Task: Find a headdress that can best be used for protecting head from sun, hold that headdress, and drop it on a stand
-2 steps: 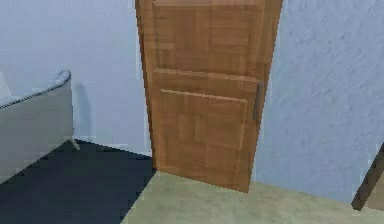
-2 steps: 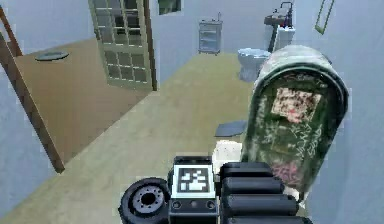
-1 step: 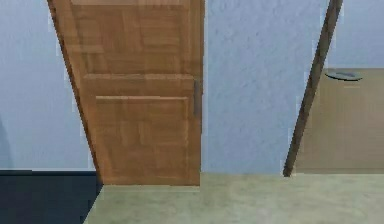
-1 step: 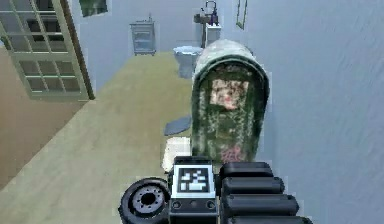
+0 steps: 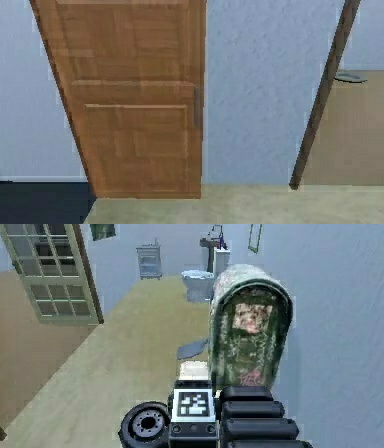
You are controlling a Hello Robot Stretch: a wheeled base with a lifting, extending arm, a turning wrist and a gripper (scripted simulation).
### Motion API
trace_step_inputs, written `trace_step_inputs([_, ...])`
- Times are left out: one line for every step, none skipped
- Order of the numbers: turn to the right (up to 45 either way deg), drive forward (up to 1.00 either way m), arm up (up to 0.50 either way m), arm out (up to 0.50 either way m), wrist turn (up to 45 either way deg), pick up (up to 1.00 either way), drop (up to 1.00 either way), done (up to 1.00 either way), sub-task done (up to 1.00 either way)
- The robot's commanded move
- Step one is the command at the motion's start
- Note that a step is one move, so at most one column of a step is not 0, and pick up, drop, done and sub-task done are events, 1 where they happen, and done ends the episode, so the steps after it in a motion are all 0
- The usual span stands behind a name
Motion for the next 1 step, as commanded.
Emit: trace_step_inputs([-45.0,0.0,0.0,0.0,0.0,0.0,0.0,0.0,0.0])
